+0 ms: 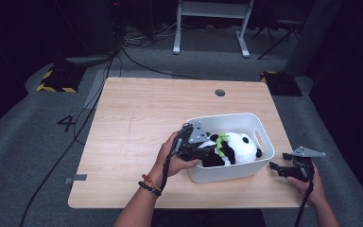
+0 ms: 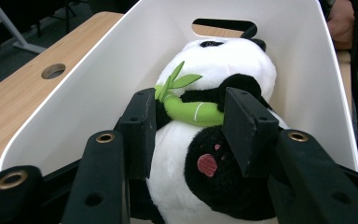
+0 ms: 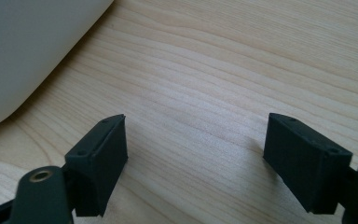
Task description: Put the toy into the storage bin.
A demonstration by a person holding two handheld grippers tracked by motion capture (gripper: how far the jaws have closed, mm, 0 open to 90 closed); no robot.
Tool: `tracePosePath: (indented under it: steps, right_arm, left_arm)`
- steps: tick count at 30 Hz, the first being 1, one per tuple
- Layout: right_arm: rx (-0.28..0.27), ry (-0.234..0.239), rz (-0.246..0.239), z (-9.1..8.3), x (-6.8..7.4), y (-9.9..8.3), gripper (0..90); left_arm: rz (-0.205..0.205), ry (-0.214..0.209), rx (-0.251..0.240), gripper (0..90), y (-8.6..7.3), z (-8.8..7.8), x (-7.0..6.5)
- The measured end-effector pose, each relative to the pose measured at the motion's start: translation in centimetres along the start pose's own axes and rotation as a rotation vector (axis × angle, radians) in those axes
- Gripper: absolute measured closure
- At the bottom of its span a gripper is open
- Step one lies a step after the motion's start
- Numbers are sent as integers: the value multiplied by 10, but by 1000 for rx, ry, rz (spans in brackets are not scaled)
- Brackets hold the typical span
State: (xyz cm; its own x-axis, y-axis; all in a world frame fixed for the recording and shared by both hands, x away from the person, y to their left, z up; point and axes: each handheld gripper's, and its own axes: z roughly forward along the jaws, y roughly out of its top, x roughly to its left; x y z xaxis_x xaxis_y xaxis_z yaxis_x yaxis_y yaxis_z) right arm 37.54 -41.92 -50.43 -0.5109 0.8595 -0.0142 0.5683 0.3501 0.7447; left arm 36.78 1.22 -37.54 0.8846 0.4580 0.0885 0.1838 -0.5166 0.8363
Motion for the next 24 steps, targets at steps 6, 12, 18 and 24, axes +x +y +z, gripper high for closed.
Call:
tracePosePath:
  steps: [6,12,18,24]
  right_arm:
    - [0,-1,1,0,0,0,214]
    - [0,0,0,0,0,0,214]
    - [0,-1,0,0,0,0,214]
    - [0,-2,0,0,0,0,214]
  left_arm:
    - [-3,6,-3,475,-1,-3,2]
    - [-13,22,-4,415,-2,-6,3]
    - [-21,28,-13,350,-4,-9,6]
    - [-52,47,-24,273,-5,-13,7]
